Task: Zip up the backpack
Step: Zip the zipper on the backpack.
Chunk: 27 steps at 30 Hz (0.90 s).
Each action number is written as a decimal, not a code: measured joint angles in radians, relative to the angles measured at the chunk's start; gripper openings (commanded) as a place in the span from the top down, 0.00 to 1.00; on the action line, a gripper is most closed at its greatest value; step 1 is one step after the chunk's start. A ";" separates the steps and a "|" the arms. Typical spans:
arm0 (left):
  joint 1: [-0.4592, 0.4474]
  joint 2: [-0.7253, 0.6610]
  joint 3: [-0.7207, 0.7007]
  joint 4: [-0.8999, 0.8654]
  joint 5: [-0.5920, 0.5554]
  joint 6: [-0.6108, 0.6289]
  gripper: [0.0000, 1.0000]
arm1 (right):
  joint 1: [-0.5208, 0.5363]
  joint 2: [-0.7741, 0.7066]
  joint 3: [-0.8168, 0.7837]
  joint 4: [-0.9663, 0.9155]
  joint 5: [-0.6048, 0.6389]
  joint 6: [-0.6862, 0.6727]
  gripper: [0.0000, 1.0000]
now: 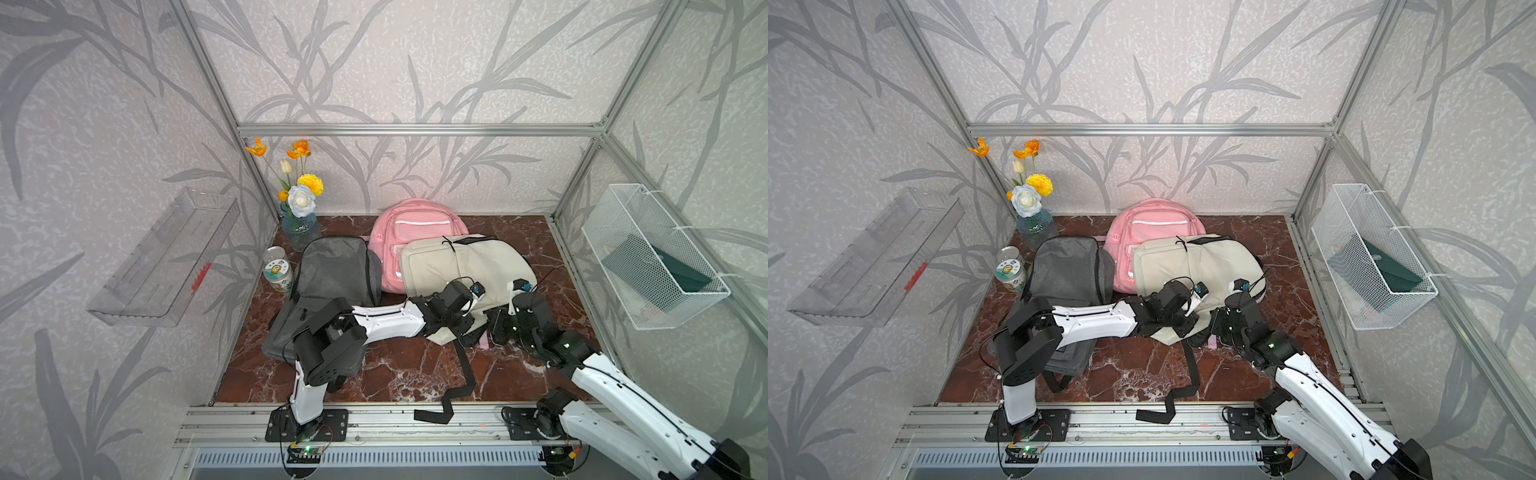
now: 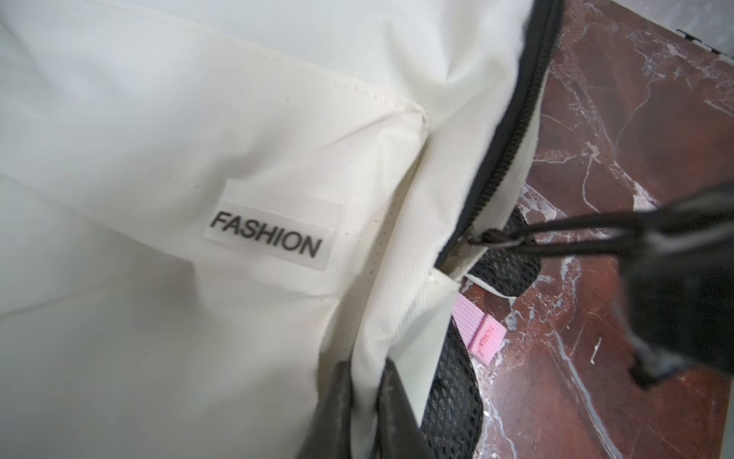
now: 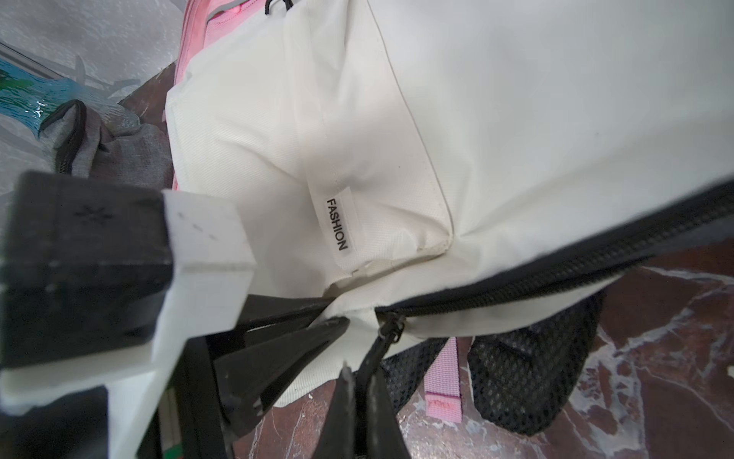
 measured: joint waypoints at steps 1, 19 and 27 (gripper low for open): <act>0.000 0.000 0.000 0.001 -0.005 -0.002 0.96 | 0.000 -0.004 0.000 -0.005 0.006 0.000 1.00; 0.070 -0.169 -0.197 0.020 -0.050 -0.003 0.93 | -0.201 -0.085 0.021 -0.123 0.083 -0.048 1.00; 0.087 -0.186 -0.180 -0.026 -0.016 -0.023 0.50 | -0.161 -0.085 0.021 -0.099 -0.012 -0.080 1.00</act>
